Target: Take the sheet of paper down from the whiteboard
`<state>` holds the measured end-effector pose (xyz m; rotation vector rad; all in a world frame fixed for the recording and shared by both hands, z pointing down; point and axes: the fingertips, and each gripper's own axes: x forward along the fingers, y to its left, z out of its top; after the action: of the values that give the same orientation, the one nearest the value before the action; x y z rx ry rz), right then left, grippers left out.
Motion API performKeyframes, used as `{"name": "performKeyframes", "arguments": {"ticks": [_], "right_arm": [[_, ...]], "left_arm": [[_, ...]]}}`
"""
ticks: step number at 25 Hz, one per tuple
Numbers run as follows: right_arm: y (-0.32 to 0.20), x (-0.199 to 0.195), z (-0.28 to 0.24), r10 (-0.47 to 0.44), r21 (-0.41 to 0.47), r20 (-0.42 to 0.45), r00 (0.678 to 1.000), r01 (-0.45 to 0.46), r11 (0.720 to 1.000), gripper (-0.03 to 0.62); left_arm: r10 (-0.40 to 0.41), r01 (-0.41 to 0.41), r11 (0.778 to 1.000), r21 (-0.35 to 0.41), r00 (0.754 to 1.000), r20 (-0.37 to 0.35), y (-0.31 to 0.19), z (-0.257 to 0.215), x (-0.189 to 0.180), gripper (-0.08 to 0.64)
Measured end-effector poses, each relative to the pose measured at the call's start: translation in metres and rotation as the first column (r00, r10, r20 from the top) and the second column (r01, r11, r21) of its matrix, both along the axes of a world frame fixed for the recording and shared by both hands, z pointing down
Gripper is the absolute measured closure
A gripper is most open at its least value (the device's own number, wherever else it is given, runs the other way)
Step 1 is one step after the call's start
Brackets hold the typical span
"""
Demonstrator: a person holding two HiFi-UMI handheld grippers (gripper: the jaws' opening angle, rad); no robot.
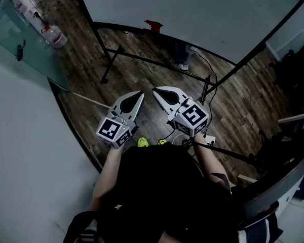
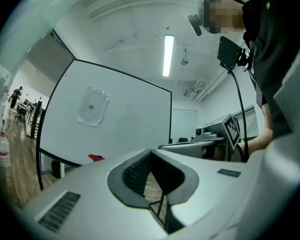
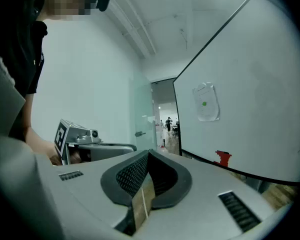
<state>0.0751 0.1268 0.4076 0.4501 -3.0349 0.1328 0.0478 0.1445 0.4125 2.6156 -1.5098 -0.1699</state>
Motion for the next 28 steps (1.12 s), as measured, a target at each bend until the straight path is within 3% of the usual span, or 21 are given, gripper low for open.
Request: {"name": "performKeyframes", "arguments": {"ticks": [8, 28], "right_arm": [[-0.003, 0.001, -0.005, -0.002, -0.022, 0.038, 0.999, 0.003, 1.000, 0.571], [0.000, -0.025, 0.008, 0.021, -0.023, -0.036, 0.999, -0.022, 0.999, 0.571]], "left_arm": [[-0.007, 0.007, 1.000, 0.000, 1.000, -0.010, -0.002, -0.002, -0.001, 0.537], [0.029, -0.029, 1.000, -0.004, 0.999, -0.028, -0.003, 0.002, -0.024, 0.537]]}}
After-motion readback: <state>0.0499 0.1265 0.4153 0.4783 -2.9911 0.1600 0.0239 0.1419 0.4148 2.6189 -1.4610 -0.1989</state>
